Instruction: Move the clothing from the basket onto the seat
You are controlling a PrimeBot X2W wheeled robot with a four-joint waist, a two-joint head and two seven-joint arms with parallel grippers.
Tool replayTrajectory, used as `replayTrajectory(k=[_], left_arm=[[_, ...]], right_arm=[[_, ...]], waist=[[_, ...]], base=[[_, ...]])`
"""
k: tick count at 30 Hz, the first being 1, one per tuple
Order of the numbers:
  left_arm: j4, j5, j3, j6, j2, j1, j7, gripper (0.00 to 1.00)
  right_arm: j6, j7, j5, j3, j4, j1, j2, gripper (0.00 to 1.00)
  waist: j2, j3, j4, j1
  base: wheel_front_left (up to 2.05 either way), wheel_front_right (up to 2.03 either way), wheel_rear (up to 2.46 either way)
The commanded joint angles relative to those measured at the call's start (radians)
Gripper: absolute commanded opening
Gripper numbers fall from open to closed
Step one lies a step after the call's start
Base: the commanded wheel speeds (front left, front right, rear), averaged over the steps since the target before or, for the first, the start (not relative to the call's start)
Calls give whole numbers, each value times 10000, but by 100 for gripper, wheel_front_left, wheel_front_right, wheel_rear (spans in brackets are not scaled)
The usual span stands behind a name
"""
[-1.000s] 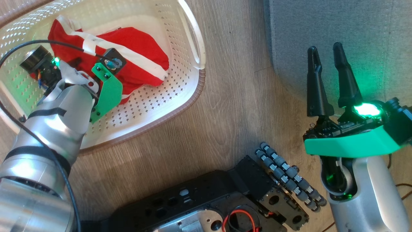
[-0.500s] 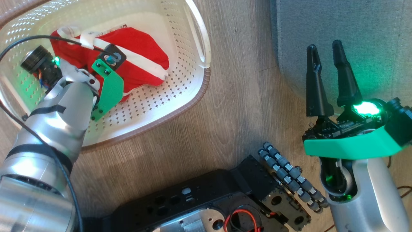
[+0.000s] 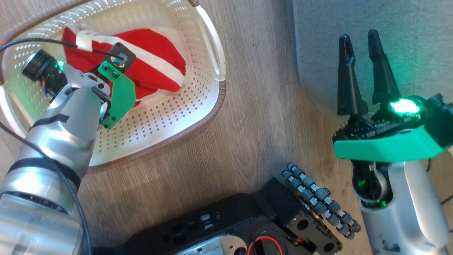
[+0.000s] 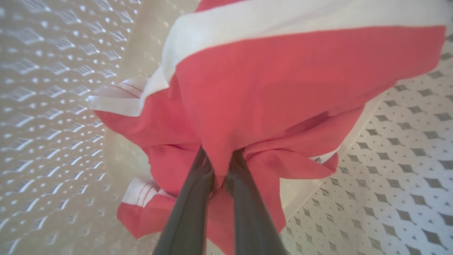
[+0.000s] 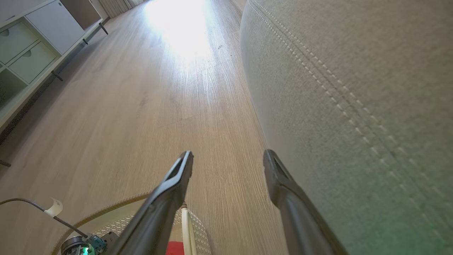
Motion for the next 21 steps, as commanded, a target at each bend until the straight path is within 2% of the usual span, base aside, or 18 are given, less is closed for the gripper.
replayTrajectory(k=[1,7,12,21], left_arm=[[-100,-134,188,102,85,236,-274,0],[-100,-389,281,131,6,350,-846,0],[-100,-859,502,46,-400,845,-1579,0],[-100,-1552,776,-34,-770,1844,-2728,0]], right_arm=[[-2,-63,81,158,-118,145,-70,100],[-2,-63,57,117,122,-315,-70,100],[-2,-63,-176,-134,476,-335,-70,100],[-2,-63,-312,-406,982,-19,-70,100]], waist=[[0,-186,-20,0],[0,-686,75,0],[0,-1761,531,0],[0,-3666,1019,0]], base=[[0,0,0],[0,0,0],[0,0,0],[0,0,0]])
